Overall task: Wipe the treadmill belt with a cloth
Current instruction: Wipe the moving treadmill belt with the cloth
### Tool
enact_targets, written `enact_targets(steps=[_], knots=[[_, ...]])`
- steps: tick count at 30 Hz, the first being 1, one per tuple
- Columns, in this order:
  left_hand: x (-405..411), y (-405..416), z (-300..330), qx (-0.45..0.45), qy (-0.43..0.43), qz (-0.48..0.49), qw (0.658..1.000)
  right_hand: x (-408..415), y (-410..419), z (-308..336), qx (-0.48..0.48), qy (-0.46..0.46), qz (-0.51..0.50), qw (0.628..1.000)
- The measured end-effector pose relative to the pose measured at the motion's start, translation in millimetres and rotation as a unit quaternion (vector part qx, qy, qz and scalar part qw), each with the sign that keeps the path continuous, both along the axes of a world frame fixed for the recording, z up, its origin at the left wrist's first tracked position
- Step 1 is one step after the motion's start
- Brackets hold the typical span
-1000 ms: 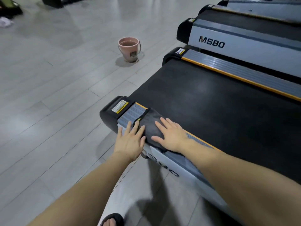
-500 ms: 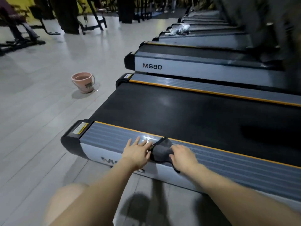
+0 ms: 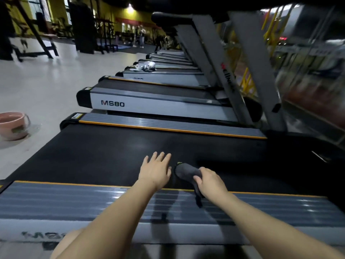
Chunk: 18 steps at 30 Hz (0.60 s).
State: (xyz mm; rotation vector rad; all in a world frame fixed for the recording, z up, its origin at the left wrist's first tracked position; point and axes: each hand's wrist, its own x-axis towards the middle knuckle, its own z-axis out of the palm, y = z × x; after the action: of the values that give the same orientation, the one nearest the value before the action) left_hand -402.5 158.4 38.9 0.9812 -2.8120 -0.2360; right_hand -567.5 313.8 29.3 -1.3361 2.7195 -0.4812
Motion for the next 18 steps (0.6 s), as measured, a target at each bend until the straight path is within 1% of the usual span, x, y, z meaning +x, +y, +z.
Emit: enact_targets(steps=[6,10,14,18], knots=[[-78.8,36.0,34.8,-0.035,0.051,-0.011,0.998,-71.4,53.4,44.6,-0.027,0.057,-0.011,0.998],[-108.3,87.1,39.3,-0.040,0.086,-0.005,0.995,-104.9,98.6,63.1,-0.060,0.072,-0.035,0.995],[-121.5,135.8,44.9,-0.044,0.066,-0.010,0.997,-120.6,140.3,73.3,-0.081,0.063,-0.051,0.993],[-136.2,163.6,60.3,-0.068,0.036,-0.018,0.997,-132.6,176.9,76.8,-0.117,0.050,-0.058,0.990]])
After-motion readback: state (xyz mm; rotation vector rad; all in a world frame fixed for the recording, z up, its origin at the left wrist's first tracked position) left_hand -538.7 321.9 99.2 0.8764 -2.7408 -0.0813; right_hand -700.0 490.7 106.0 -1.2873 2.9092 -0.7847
